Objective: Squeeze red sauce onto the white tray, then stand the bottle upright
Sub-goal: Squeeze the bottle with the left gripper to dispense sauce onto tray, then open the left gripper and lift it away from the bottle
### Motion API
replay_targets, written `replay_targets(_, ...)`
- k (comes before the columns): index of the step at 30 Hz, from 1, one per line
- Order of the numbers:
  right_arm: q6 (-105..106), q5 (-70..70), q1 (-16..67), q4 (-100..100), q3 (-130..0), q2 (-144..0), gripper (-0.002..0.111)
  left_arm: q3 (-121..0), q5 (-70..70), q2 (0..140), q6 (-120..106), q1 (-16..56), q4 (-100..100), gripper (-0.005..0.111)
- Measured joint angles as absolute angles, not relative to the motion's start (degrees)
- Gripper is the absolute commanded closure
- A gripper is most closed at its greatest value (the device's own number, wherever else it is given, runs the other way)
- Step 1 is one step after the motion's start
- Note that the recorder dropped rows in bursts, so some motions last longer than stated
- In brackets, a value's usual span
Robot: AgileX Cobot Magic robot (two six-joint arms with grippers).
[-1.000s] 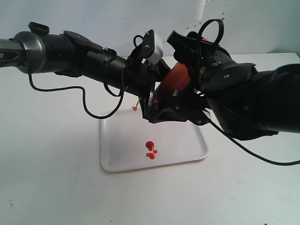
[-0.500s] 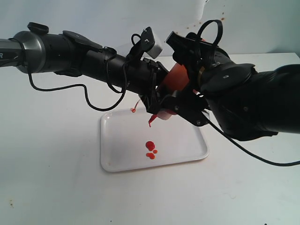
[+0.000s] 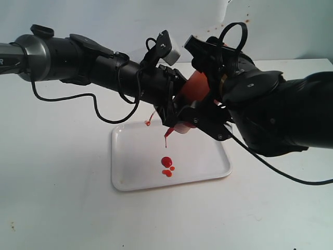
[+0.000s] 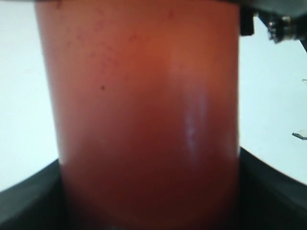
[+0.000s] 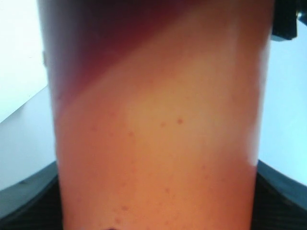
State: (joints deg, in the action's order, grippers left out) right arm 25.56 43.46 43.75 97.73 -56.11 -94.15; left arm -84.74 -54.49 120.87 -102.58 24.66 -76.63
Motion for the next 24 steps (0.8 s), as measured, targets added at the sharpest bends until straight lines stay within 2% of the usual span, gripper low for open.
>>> replay_targets(3, 25.5, 43.2, 43.7, 97.5, -56.1, -94.1, 0.108, -84.9, -54.5, 120.9, -102.3, 24.7, -75.3, 0.094)
replay_targets(5, 25.4, 42.8, 43.8, 97.3, -56.1, -94.1, 0.108, -85.0, -54.4, 120.9, -102.5, 24.7, -74.0, 0.074)
replay_targets(6, 25.4, 42.7, 43.9, 97.0, -56.1, -94.1, 0.108, -85.0, -54.4, 120.9, -102.5, 24.7, -73.6, 0.057)
replay_targets(10, 25.4, 42.4, 43.9, 96.9, -56.1, -94.1, 0.108, -85.0, -54.3, 120.9, -102.7, 24.7, -72.5, 0.007)
replay_targets(11, 25.5, 42.4, 43.9, 97.1, -56.1, -94.1, 0.108, -85.0, -54.7, 120.8, -102.8, 24.7, -71.2, 0.002)
replay_targets(24, 25.5, 43.5, 43.9, 97.6, -56.1, -94.1, 0.108, -85.0, -56.1, 120.8, -100.8, 24.7, -68.7, 0.002)
